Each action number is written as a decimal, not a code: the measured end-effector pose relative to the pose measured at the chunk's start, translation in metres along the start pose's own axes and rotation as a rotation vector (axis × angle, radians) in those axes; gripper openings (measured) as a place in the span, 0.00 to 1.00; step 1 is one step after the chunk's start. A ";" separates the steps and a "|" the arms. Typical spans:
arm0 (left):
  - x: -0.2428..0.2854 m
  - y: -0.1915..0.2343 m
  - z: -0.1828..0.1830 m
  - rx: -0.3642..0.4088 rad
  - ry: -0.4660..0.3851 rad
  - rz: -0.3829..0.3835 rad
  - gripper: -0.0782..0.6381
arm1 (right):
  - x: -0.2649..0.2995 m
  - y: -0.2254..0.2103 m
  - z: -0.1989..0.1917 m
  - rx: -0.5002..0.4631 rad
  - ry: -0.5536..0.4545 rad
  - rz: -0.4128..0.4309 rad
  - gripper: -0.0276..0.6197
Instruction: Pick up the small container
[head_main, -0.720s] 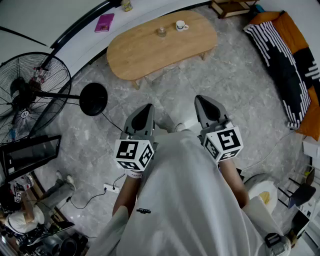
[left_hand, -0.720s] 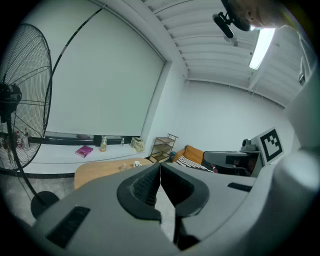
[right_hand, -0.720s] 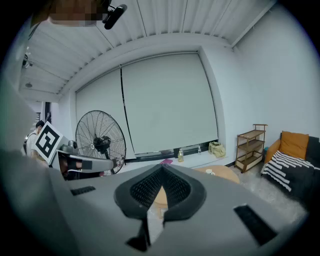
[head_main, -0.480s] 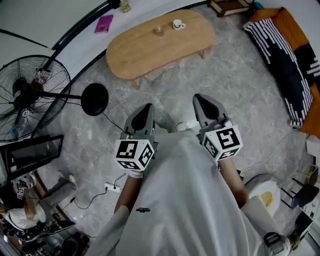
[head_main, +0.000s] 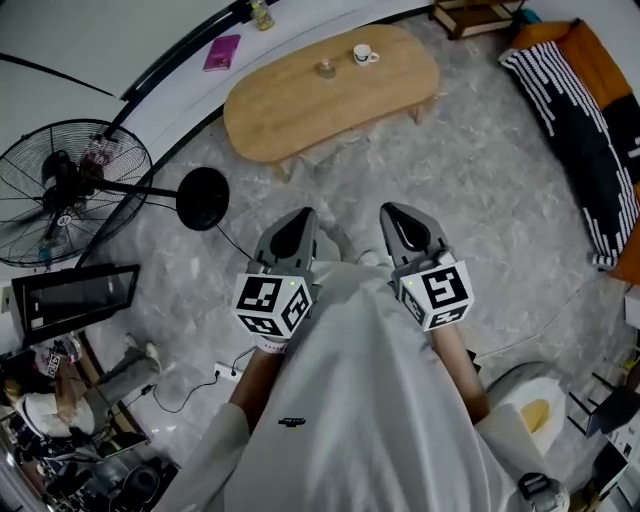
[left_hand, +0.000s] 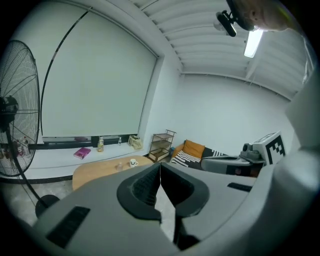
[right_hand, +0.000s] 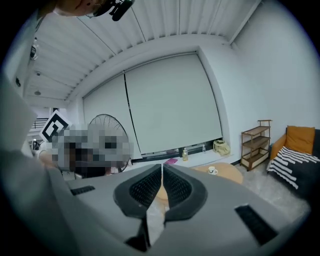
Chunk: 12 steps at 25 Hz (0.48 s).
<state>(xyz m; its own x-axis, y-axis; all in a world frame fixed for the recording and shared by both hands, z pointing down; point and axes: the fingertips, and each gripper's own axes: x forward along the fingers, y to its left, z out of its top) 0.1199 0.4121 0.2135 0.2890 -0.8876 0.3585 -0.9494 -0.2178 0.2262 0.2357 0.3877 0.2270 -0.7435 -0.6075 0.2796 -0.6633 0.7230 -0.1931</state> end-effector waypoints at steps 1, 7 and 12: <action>0.003 -0.001 0.001 0.003 0.003 -0.003 0.14 | 0.001 0.002 0.000 -0.009 0.004 0.014 0.07; 0.026 -0.006 0.006 0.020 0.021 -0.020 0.14 | 0.012 -0.013 -0.013 0.012 0.065 -0.017 0.09; 0.054 0.002 0.016 0.006 0.026 -0.042 0.14 | 0.023 -0.039 -0.005 0.025 0.077 -0.041 0.10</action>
<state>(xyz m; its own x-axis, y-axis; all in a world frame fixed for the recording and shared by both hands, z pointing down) 0.1313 0.3571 0.2193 0.3321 -0.8665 0.3726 -0.9369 -0.2574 0.2364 0.2447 0.3471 0.2458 -0.7077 -0.6085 0.3590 -0.6956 0.6890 -0.2034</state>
